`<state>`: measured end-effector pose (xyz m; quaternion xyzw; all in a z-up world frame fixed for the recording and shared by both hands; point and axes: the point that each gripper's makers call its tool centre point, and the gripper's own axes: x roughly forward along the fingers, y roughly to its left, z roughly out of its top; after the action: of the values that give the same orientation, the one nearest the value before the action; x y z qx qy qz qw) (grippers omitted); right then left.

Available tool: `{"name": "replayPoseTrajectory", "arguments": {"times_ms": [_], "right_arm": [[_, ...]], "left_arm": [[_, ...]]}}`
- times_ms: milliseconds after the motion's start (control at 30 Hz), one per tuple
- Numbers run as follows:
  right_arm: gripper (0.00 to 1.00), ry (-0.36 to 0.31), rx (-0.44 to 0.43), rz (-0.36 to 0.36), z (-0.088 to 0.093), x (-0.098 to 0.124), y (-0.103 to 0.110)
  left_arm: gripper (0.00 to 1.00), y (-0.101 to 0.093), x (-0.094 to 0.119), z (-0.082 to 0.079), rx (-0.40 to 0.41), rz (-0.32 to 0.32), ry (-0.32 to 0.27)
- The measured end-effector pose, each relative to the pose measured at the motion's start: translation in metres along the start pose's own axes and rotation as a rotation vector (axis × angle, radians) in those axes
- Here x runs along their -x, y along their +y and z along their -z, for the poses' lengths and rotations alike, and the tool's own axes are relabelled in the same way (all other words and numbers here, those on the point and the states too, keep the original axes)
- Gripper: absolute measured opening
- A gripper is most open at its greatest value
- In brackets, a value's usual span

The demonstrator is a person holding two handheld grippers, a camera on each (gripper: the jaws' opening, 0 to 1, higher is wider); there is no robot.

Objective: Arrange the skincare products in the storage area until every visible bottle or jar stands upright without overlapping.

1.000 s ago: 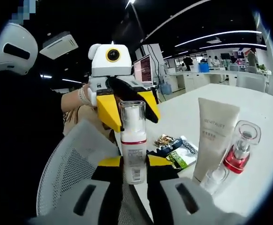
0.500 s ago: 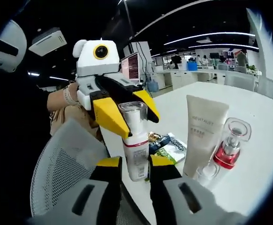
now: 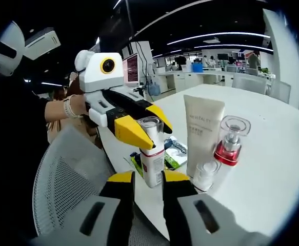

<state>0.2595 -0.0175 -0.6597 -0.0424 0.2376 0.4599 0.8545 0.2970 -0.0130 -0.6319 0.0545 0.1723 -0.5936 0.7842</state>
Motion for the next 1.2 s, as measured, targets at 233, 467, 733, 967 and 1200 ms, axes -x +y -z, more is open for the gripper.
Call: {"name": "replayPoseTrajectory", "arguments": {"times_ms": [233,467,733,967,1200], "right_arm": [[0.2,-0.002,-0.014,0.048,0.002,0.009,-0.012],[0.21,-0.008,-0.026,0.076,0.006,0.012,-0.015],[0.22,-0.011,-0.023,0.096,0.007,0.013,-0.017],[0.21,-0.01,-0.022,0.102,0.007,0.013,-0.017],[0.22,-0.009,-0.023,0.1,0.007,0.011,-0.017]], "left_arm": [[0.16,0.004,-0.009,0.005,-0.002,-0.026,-0.041],[0.16,0.007,-0.016,0.017,-0.011,-0.043,-0.047],[0.16,0.007,-0.028,0.033,-0.038,-0.063,-0.047],[0.16,0.006,-0.03,0.032,-0.056,-0.06,-0.088],[0.18,0.004,-0.031,0.032,-0.084,-0.046,-0.091]]}}
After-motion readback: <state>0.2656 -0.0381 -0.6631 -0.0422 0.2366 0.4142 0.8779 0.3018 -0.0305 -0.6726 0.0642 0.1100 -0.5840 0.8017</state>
